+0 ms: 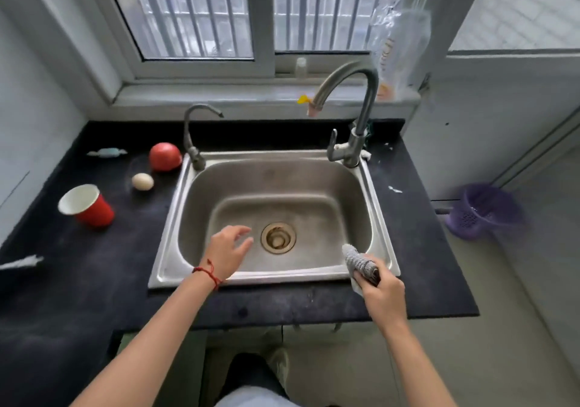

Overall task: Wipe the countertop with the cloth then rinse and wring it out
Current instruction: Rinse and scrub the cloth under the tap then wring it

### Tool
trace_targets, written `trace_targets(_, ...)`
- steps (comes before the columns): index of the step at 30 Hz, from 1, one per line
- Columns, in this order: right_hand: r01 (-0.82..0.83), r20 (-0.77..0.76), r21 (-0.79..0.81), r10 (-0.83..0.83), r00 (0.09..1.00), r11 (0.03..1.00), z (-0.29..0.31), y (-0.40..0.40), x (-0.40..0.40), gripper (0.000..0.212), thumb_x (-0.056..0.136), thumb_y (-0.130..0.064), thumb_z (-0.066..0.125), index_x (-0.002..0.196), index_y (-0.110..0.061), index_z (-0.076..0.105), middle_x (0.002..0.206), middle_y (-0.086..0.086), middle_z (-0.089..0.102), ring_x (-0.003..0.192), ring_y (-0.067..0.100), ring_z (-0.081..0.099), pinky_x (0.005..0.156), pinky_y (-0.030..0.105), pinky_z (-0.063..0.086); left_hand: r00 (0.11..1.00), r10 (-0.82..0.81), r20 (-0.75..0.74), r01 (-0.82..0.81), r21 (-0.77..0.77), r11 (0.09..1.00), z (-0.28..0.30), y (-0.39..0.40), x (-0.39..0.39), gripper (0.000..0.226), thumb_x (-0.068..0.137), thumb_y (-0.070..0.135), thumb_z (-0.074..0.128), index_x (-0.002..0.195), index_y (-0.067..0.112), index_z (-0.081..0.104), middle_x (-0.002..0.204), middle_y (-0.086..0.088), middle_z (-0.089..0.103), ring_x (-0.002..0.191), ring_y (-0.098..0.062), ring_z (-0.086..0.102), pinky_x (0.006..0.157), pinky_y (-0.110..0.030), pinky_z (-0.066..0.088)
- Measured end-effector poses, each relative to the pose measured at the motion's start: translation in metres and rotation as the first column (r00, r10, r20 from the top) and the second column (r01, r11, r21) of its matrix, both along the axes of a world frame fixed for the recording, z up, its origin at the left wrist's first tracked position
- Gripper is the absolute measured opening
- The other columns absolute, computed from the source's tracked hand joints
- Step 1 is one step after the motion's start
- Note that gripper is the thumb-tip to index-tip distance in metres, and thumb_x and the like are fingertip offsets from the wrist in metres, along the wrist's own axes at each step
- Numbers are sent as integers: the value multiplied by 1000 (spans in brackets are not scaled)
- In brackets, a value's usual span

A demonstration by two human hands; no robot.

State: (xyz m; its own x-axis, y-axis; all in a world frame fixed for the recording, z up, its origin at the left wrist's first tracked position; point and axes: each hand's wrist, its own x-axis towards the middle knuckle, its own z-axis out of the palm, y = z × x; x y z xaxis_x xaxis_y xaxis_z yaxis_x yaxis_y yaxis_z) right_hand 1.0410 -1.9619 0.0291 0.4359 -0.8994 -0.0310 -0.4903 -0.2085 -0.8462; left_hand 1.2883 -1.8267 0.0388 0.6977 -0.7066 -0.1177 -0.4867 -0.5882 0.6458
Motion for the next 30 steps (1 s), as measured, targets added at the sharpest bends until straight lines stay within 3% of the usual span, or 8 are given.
trace_targets(4,27,-8,-21,-28,1000,999,5,-25,24,29,77,-2,69,106,-8,65,90,-4,64,79,-2,55,70,-7,34,994,-110,0,110,25,994,5,-63,35,31,89,19,56,116,6,61,116,-12,65,105,-23,60,89,-24,42)
trace_targets(9,24,-2,-5,-24,1000,1000,4,-55,41,30,78,-3,69,106,-12,65,92,-5,67,87,12,61,72,-5,37,992,-117,-43,114,-52,992,9,-143,51,28,89,20,55,112,6,63,111,-12,67,99,-22,63,88,-25,44)
trace_targets(13,0,3,2,0,1000,1000,4,-75,49,31,78,-3,68,106,-13,65,92,-6,67,87,0,58,73,-4,37,991,-82,-109,68,-122,990,14,-209,54,29,88,20,56,113,6,62,110,-13,68,98,-22,63,85,-21,42)
trace_targets(17,2,14,21,-2,1000,1000,-1,-89,51,33,77,-1,69,106,-16,66,91,-17,65,85,-18,56,75,-3,39,989,-91,-120,69,-177,982,15,-264,52,41,86,22,60,124,7,55,122,-15,62,108,-26,61,96,-30,44)
trace_targets(20,5,18,50,-6,1000,999,-7,-95,52,34,77,-1,69,106,-18,66,92,-19,65,87,-19,56,76,-2,39,987,-88,-135,59,-203,977,12,-287,50,45,84,26,62,126,10,54,123,-13,61,108,-26,61,98,-36,47)
trace_targets(23,-5,24,72,3,1000,997,-11,-97,55,35,77,-1,68,106,-20,65,94,-22,64,89,-16,57,76,-1,40,990,-71,-123,40,-236,971,5,-298,50,37,82,29,64,115,13,61,110,-10,68,100,-24,65,95,-38,49)
trace_targets(26,-14,24,73,12,1000,997,-14,-98,59,35,76,-1,69,106,-19,66,94,-26,63,88,-18,56,77,-2,39,989,-36,-147,-7,-281,960,5,-303,50,26,81,24,66,103,9,67,95,-11,72,90,-24,68,90,-36,52)
trace_targets(30,-22,35,91,19,999,996,-15,-100,61,34,77,-2,69,106,-18,66,95,-26,63,89,-16,57,78,1,42,994,-46,-99,14,-302,953,1,-302,54,23,81,23,65,98,8,68,92,-12,72,89,-23,67,86,-30,52)
